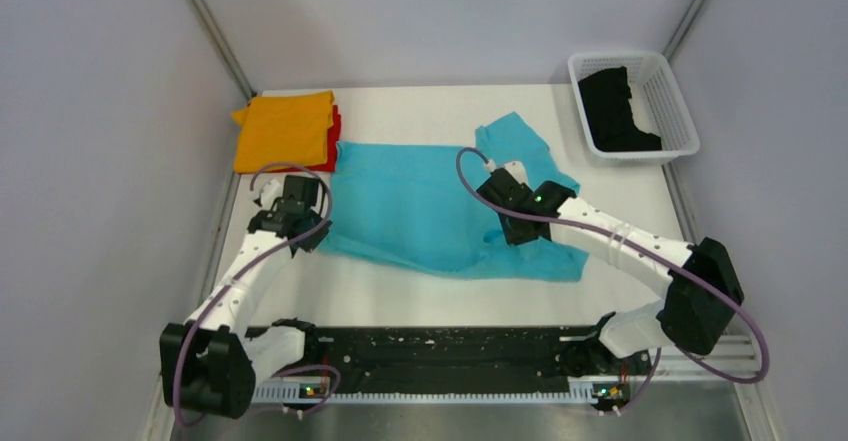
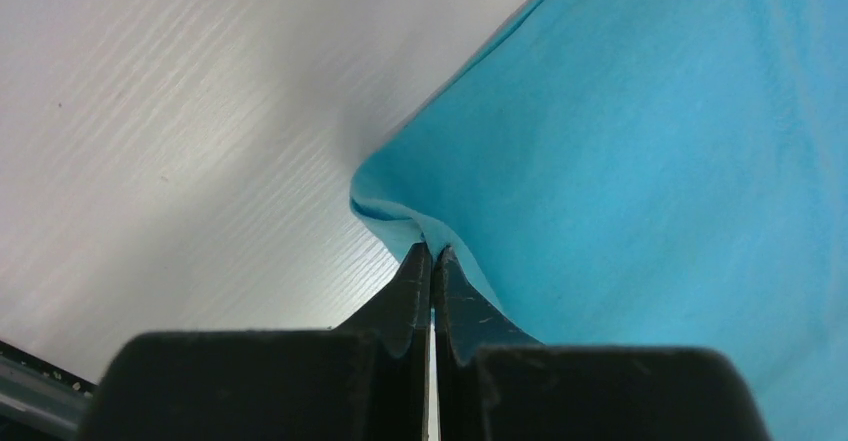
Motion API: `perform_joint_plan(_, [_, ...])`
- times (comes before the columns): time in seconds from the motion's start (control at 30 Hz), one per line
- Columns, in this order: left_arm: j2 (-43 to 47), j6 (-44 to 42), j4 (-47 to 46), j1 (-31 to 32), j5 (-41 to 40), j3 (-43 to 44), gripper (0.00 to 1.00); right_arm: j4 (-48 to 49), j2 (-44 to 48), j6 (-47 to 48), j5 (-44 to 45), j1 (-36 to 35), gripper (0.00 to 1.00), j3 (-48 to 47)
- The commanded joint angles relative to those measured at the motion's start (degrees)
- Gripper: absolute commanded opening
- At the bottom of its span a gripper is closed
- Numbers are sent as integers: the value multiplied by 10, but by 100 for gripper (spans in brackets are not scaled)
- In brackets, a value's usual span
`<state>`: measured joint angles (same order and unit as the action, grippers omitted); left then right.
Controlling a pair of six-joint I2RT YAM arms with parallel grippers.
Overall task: Fold and stack the t-shirts
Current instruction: Fold the flattened tshirt in 1/3 of the way
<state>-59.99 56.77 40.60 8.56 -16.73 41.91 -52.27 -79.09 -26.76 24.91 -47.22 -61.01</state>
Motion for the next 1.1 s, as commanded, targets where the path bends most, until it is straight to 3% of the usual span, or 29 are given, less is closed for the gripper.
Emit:
perform_joint_plan(0.0, [-58, -31, -35, -8, -21, 52, 0, 48, -23, 66, 31, 43, 0, -51])
perform_joint_plan(0.23, [-103, -47, -62, -25, -20, 85, 0, 86, -73, 136, 55, 73, 0, -102])
perform_joint_plan(0.6, [-161, -63, -95, -50, 3, 106, 0, 116, -102, 165, 65, 111, 0, -139])
perform_joint_plan(0.83, [-230, -72, -110, -54, -1, 132, 0, 133, -173, 182, 78, 126, 0, -176])
perform_joint_plan(0.93, [-255, -73, -104, -61, -6, 149, 19, 138, -224, 189, 80, 141, 0, -198])
perform_joint_plan(0.97, [-259, -73, -102, -62, -8, 153, 35, 142, -241, 193, 77, 150, 3, -203])
perform_joint_plan(1.0, [-263, -74, -99, -64, -7, 160, 56, 145, -261, 195, 74, 156, 14, -213])
perform_joint_plan(1.07, [-264, -80, -95, -64, -6, 172, 84, 157, -298, 198, 77, 168, 41, -233])
